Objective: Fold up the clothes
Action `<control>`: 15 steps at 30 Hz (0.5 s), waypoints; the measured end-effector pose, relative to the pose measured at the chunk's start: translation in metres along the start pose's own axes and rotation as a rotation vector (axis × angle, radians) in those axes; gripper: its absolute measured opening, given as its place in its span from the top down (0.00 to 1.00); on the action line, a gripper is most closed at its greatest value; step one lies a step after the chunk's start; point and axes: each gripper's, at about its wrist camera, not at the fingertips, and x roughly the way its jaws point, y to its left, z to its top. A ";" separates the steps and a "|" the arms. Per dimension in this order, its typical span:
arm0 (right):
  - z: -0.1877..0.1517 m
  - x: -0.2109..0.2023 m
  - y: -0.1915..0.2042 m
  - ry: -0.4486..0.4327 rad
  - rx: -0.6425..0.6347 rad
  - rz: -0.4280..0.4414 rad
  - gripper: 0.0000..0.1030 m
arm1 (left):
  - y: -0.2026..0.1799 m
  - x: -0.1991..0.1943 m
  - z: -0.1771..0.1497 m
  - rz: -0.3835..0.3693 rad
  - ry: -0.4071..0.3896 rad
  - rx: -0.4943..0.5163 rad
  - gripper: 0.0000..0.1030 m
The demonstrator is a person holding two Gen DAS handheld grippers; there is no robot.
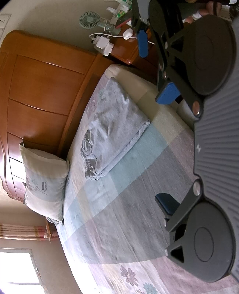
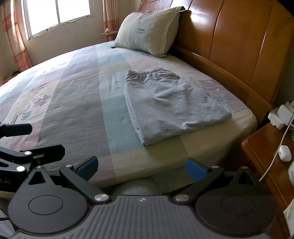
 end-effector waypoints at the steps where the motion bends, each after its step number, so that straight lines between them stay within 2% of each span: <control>1: 0.000 0.000 0.000 0.000 0.000 0.000 0.00 | 0.000 0.000 0.000 0.000 0.000 0.000 0.01; 15: 0.001 0.001 0.000 0.001 -0.002 0.003 0.00 | 0.000 0.001 0.001 0.002 0.004 -0.002 0.01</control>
